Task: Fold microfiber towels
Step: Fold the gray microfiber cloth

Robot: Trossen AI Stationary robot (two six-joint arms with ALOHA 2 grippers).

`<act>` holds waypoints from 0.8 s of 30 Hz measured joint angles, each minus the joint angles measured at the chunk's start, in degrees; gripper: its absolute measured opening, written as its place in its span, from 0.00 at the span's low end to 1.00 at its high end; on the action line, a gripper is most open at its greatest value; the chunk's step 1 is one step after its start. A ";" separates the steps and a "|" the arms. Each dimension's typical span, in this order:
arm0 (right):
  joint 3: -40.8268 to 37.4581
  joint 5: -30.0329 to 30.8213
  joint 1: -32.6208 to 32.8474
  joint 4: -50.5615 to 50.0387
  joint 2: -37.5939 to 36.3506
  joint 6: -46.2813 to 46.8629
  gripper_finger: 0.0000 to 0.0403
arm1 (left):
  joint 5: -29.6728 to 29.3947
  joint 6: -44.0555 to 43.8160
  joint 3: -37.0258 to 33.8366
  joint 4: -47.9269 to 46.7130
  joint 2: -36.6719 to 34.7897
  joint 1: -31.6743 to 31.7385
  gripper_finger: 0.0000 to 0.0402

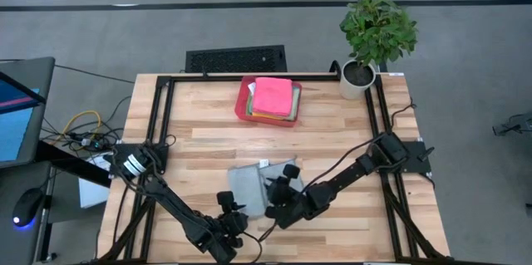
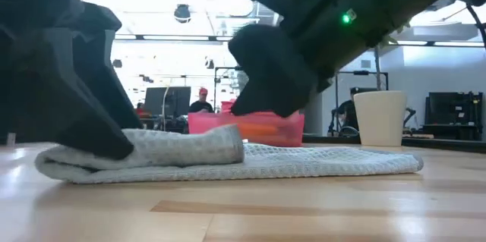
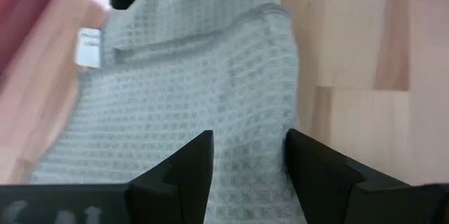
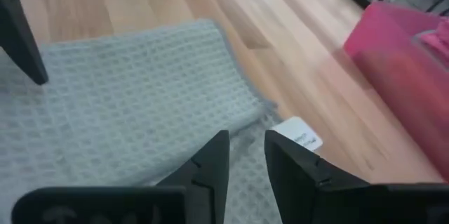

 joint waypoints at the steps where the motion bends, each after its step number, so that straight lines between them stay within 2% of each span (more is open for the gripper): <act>1: 0.00 0.62 0.03 -0.13 -0.19 0.02 0.29 | -0.71 0.05 -0.04 -0.20 -0.16 0.00 0.42; 4: -0.02 1.13 0.07 2.15 -0.62 0.20 0.29 | -2.38 0.11 0.00 0.09 -0.50 0.00 0.42; 9: 0.05 -3.45 1.47 11.86 -0.10 0.24 0.29 | -1.75 -0.38 -0.02 0.94 -0.50 0.00 0.42; 17: 0.09 -8.00 4.63 23.92 6.57 2.44 0.29 | -1.13 -0.01 -0.02 2.36 -0.50 0.00 0.42; 21: 0.02 -8.88 5.34 25.18 8.55 3.21 0.29 | -0.48 0.02 0.00 2.85 -0.50 0.32 0.42; 24: -0.05 -8.90 4.84 22.05 9.23 4.99 0.29 | 1.86 0.24 0.44 2.38 -0.48 0.55 0.42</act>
